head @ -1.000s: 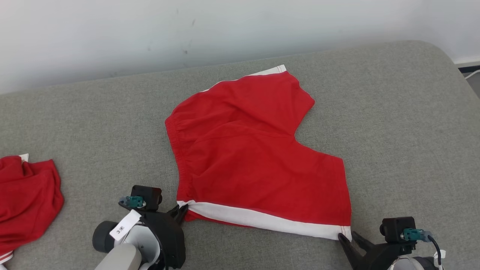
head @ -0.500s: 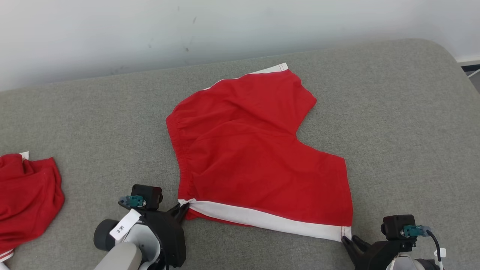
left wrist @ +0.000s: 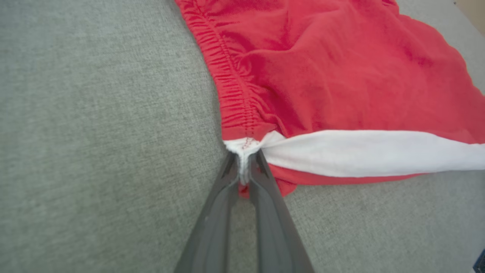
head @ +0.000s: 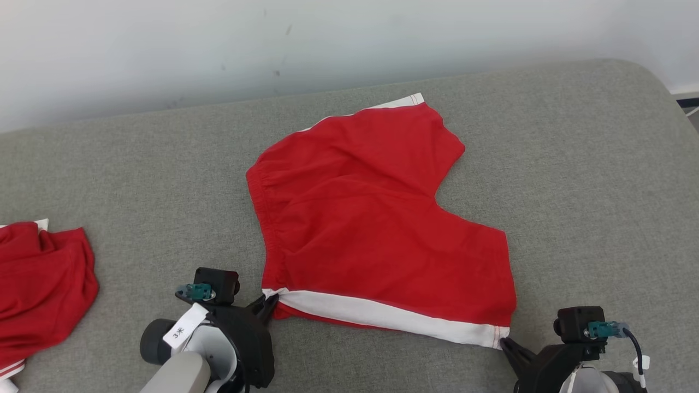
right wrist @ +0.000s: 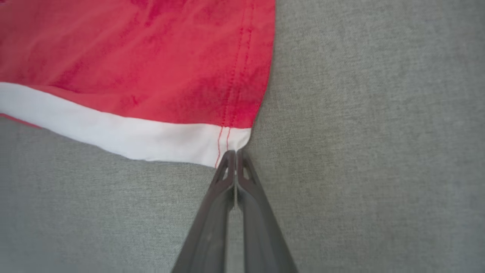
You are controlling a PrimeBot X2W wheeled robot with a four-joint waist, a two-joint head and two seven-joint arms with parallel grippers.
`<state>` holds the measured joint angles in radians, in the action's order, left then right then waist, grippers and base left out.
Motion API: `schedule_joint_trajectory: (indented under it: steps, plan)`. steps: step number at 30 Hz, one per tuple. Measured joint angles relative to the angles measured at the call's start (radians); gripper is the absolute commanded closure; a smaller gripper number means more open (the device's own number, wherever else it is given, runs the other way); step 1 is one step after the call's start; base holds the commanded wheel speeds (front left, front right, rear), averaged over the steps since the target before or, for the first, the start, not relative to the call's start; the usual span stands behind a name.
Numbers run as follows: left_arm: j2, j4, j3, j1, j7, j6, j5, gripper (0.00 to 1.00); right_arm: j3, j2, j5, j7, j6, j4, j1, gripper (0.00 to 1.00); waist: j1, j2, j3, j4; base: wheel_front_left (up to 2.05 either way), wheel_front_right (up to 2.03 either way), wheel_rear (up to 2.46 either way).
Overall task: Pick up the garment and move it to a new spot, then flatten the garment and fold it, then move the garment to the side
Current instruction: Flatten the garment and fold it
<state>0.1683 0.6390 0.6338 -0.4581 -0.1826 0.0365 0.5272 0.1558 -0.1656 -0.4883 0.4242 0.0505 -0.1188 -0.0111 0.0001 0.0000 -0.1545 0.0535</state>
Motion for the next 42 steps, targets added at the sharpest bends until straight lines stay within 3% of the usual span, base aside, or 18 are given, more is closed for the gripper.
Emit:
schedule_joint_trajectory:
  steps: [7,15,22,29,35,42]
  plan:
    - [0.041,-0.068,-0.017,0.086,0.045,0.026,0.04,1.0,0.016,-0.005,-0.072,0.045,-0.06,0.077,-0.06,1.0,0.0,0.0,0.021,0.002,0.0,0.0,0.0]
    - [0.114,-0.217,-0.018,0.265,0.081,0.044,0.066,1.0,-0.026,-0.049,-0.162,0.099,-0.086,0.227,-0.237,1.0,-0.0002,0.0,0.045,0.007,0.0,0.0,0.0]
    - [0.169,-0.346,-0.047,0.398,0.082,0.043,0.124,1.0,-0.119,-0.101,-0.184,0.13,-0.05,0.352,-0.346,1.0,-0.0002,0.0,0.042,0.009,0.0,0.0,0.0]
    - [0.208,-0.519,-0.066,0.493,0.053,0.042,0.182,1.0,-0.163,-0.106,-0.235,0.148,-0.041,0.48,-0.373,1.0,-0.0002,0.0,0.022,0.017,0.0,0.0,0.0]
    - [0.221,-0.636,-0.091,0.438,0.014,0.034,0.192,1.0,-0.175,-0.162,-0.25,0.182,-0.065,0.57,-0.221,1.0,-0.0002,0.0,0.0,0.015,0.0,0.0,0.0]
    - [0.169,-0.67,-0.095,0.207,-0.07,-0.006,0.172,1.0,-0.167,-0.244,-0.291,0.276,-0.1,0.553,0.071,1.0,0.0,0.0001,-0.057,0.0,0.0,0.0,0.0]
